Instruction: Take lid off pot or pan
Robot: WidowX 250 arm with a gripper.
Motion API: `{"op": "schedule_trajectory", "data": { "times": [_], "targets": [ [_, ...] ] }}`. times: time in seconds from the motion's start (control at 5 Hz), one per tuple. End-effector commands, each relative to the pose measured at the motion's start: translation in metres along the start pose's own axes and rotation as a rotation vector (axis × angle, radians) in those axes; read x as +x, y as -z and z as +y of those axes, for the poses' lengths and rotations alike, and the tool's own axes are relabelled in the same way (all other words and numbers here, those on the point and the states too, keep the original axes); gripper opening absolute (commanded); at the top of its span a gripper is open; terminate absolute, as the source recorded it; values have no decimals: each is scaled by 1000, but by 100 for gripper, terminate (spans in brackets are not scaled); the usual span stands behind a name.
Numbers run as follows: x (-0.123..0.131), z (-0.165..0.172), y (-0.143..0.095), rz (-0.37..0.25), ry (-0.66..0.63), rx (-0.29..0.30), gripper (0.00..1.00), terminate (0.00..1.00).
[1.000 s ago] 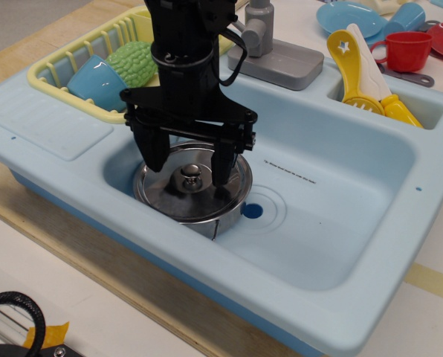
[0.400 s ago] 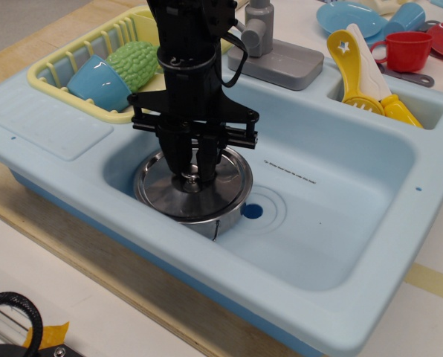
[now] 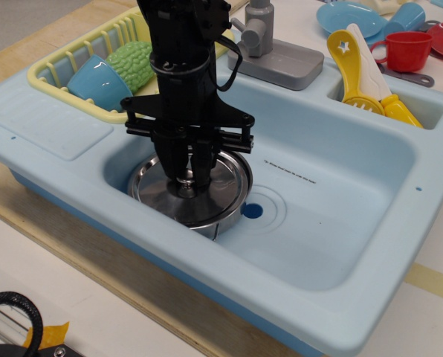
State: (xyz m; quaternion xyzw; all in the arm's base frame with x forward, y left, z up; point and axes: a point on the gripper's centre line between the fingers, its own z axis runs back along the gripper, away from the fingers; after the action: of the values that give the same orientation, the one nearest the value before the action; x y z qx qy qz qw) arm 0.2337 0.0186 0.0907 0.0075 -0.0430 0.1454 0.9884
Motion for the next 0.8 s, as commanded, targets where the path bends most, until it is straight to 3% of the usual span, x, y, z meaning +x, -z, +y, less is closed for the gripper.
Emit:
{"op": "schedule_trajectory", "data": {
  "times": [0.0,0.2,0.4,0.6],
  "targets": [
    [11,-14,-28,-96,50,-27,100,0],
    [14,-28,-38,-107,81,-44,100,0],
    [12,-44,-36,-130,133,-104,0,0],
    [17,-68,-42,-116,189,-147,0,0]
  ]
}}
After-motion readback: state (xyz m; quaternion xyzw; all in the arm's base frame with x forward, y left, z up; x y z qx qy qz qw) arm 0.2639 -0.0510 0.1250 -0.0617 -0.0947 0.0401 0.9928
